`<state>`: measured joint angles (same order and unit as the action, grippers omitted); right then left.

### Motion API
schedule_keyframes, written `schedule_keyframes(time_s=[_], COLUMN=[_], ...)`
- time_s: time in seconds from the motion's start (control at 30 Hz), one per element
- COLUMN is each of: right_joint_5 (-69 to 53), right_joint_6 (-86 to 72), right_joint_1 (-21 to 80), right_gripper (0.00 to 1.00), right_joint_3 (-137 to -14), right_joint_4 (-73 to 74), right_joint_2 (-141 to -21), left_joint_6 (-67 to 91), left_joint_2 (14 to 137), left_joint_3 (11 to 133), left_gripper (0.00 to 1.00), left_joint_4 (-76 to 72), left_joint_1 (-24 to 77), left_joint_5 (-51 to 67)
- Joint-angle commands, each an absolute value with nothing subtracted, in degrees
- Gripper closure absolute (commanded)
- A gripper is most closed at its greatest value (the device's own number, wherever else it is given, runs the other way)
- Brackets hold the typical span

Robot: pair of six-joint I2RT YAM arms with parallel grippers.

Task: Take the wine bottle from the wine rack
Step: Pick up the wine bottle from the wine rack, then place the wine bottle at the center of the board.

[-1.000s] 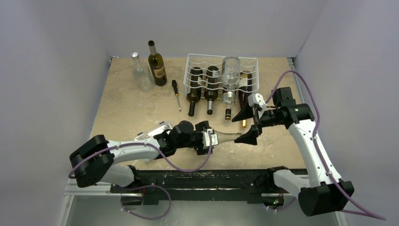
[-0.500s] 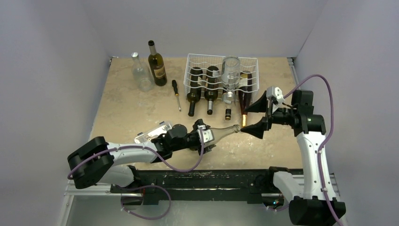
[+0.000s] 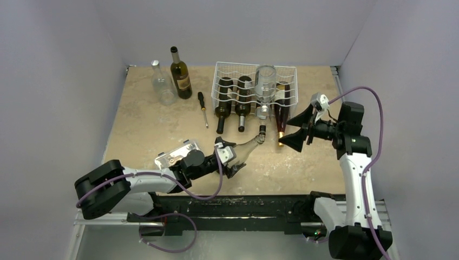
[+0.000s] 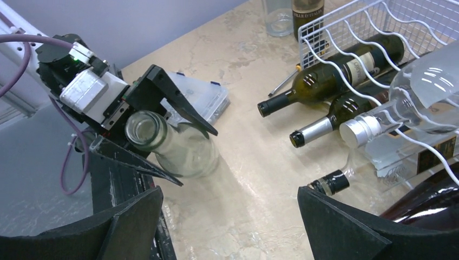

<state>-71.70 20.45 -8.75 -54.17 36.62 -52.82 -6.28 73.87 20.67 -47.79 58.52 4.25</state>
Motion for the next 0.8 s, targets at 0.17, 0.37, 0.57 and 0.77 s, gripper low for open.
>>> schedule_keyframes(time_s=[0.17,0.37,0.57,0.77], right_joint_5=[-66.9,-65.8,-65.3,-65.1], right_joint_6=[17.0,17.1,17.0,16.9], right_joint_1=[-9.0,-9.1,-9.1,-9.0], right_gripper=[0.01,0.01,0.01,0.01], right_joint_3=[-52.7,-52.1,-51.9,-51.7], right_joint_4=[31.9,31.3,31.0,30.9], right_joint_2=[-51.9,-51.7,-51.8,-51.9], left_joint_6=[-0.5,1.9,4.1,5.0], left_joint_2=[75.5,79.6,83.7,86.3], left_joint_3=[19.5,21.8,25.4,29.0], left_gripper=[1.00,1.00,1.00,1.00], left_joint_4=[-76.2,-81.1,-81.6,-81.6], left_joint_1=[58.4,58.4,58.4,58.4], left_joint_5=[0.2,0.6,3.2,4.1])
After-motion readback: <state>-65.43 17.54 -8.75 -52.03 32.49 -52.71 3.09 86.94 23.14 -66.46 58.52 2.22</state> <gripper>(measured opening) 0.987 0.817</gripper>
